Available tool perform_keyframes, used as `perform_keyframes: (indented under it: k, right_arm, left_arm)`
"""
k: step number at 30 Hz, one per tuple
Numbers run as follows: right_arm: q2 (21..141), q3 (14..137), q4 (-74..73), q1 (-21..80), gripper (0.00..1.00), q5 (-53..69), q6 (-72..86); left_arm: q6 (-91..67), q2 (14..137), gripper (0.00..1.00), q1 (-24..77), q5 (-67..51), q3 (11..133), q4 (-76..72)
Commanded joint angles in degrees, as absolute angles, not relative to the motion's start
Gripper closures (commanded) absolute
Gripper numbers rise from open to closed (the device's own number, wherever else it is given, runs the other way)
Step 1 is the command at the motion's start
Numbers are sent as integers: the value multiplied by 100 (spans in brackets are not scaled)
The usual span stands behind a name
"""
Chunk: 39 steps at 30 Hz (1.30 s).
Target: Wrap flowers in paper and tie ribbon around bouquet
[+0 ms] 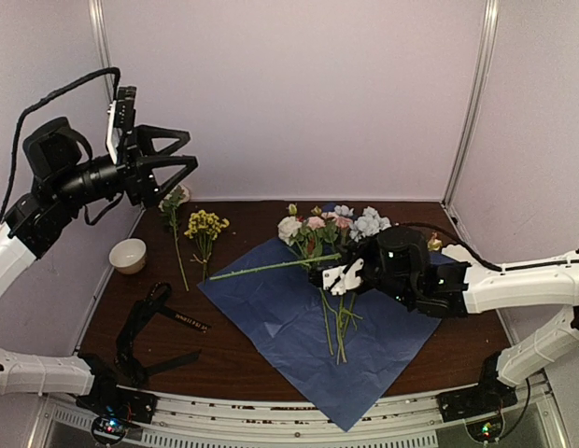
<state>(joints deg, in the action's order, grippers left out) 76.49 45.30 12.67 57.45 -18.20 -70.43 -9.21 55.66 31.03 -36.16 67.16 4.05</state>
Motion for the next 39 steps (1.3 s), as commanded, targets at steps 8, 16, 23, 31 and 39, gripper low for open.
perform_keyframes:
  k: [8,16,23,31,39]
  right_arm:
    - [7526,4195,3234,5855,100,-2200,-10278]
    - [7625,4245,3659,6086,100,-1978,-10948]
    - [7624,4269,3713,6129,100,-2002,-11023]
    - [7594,4260,3802,6162,100,-1963,-11053]
    - [7530,4179,4093,6165,58,-1970,-10376]
  left_arm:
    - [-168,7895,22,3912,-4893,7682,2716]
    - [562,8416,20,4184,-4252,7522,3191]
    - [743,8761,38,4184,-4758,7240,3129]
    - [957,8943,90,4197,-4934,7175,3122]
    - [-120,8635,100,4192,-4383,6698,1440]
